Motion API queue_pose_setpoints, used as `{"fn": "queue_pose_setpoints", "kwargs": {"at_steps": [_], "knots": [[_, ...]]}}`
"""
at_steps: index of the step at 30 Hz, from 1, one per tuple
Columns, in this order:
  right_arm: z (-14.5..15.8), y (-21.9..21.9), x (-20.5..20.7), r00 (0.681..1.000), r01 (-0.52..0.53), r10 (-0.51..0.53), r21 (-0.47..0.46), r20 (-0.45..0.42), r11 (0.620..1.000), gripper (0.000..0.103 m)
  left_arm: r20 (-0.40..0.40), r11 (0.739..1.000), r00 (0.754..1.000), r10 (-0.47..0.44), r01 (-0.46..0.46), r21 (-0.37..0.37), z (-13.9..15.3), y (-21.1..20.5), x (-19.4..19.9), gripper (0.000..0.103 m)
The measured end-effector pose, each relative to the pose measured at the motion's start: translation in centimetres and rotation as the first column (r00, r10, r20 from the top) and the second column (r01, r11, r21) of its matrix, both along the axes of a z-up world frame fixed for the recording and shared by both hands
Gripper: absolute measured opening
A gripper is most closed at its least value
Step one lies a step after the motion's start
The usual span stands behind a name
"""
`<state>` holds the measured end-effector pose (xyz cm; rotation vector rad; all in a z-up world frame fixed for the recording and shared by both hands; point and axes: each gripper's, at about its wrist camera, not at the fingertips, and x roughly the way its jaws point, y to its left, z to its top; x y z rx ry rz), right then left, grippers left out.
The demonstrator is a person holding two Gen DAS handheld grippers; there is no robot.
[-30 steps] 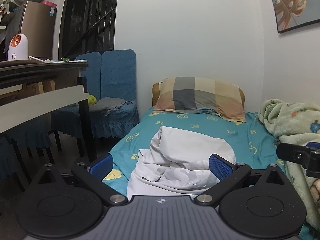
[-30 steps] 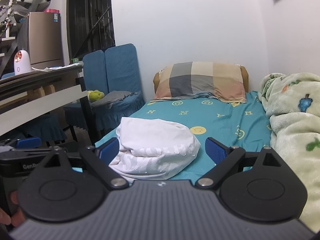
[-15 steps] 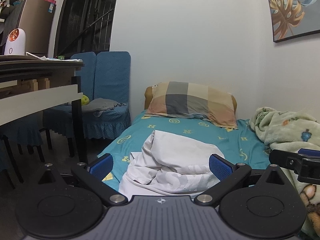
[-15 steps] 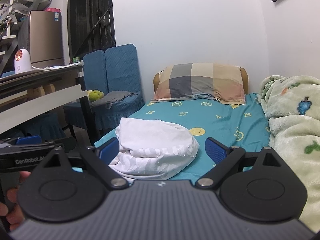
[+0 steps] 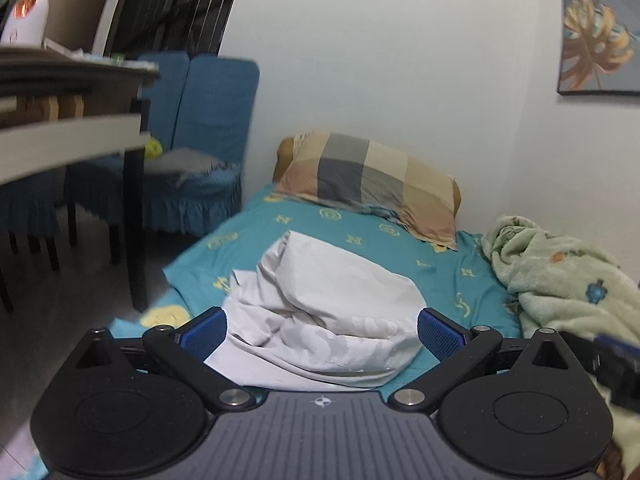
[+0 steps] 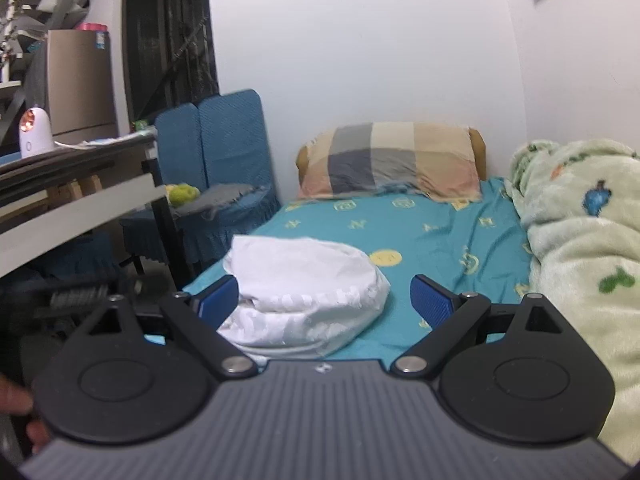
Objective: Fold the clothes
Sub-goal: 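Grasp the white T-shirt with the left gripper and lift it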
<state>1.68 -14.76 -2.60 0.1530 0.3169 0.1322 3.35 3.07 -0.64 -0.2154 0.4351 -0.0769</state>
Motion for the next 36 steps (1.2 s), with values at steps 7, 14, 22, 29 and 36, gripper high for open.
{"fn": "queue_pose_setpoints", "kwargs": {"at_steps": [7, 14, 22, 29, 36], "knots": [[-0.8, -0.9, 0.6, 0.999, 0.036, -0.034, 0.048, -0.036, 0.998, 0.094, -0.218, 0.98, 0.976, 0.006, -0.049, -0.191, -2.3, 1.6, 9.7, 0.098], [-2.1, -1.5, 2.5, 0.996, 0.04, -0.031, 0.115, -0.082, 0.993, 0.094, -0.336, 0.943, 0.941, 0.042, -0.149, -0.298, -5.7, 3.9, 19.0, 0.091], [-4.3, -2.1, 6.2, 0.992, 0.059, -0.042, 0.144, -0.119, 0.988, 0.094, -0.329, 0.952, 0.944, 0.033, -0.131, -0.278, -7.7, 3.5, 26.0, 0.076], [-5.8, -2.5, 8.6, 0.99, 0.061, -0.044, 0.122, -0.136, 0.991, 0.094, -0.256, 0.983, 0.966, -0.043, -0.006, -0.185, -7.4, 0.8, 28.7, 0.013], [-4.9, -3.8, 7.9, 0.991, 0.099, -0.082, 0.164, -0.106, 0.981, 0.094, -0.041, 0.961, 0.96, -0.276, 0.276, -0.02, -2.2, -3.0, 21.2, 0.005]]}}
